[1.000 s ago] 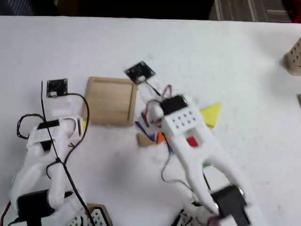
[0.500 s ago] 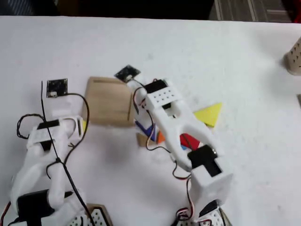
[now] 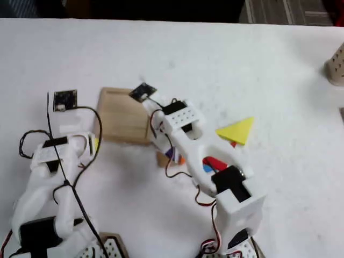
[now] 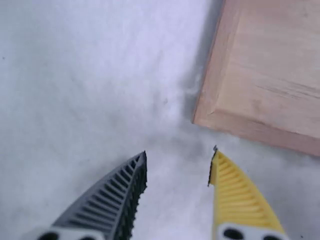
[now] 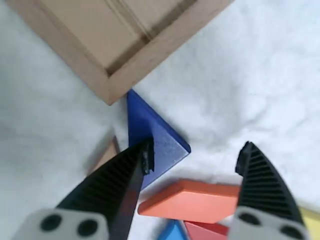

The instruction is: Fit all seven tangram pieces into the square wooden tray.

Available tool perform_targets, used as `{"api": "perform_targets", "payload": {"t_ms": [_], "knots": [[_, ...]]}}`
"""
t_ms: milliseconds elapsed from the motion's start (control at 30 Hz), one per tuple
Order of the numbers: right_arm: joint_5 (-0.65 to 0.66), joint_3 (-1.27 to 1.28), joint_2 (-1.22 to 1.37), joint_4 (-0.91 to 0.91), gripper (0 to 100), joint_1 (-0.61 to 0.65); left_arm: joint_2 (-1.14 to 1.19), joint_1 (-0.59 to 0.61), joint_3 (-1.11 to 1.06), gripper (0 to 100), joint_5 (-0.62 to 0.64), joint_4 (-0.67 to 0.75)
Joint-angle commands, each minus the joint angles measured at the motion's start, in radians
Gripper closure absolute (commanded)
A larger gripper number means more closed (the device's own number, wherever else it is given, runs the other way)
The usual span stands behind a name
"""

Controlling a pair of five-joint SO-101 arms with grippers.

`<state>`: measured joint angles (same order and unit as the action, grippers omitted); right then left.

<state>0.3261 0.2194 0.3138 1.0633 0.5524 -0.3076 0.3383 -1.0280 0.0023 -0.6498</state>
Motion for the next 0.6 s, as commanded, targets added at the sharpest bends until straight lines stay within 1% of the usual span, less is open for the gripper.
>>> {"api": "perform_targets", "payload": {"t_ms": [0, 133, 200, 400, 567], "knots": [[-0.015, 0.006, -0.027, 0.007, 72.2, 0.019, -0.044, 0.004, 0.008, 77, -0.009, 0.020], [-0.017, 0.034, -0.107, 0.044, 72.2, 0.019, -0.044, 0.004, 0.008, 77, -0.009, 0.020], [-0.017, 0.086, -0.134, 0.018, 72.2, 0.028, -0.044, 0.004, 0.008, 77, -0.009, 0.020], [-0.017, 0.198, -0.168, -0.087, 72.2, 0.107, -0.044, 0.004, 0.008, 77, -0.009, 0.020], [-0.018, 0.198, -0.119, -0.136, 72.2, 0.088, -0.044, 0.004, 0.008, 77, -0.009, 0.018]]}}
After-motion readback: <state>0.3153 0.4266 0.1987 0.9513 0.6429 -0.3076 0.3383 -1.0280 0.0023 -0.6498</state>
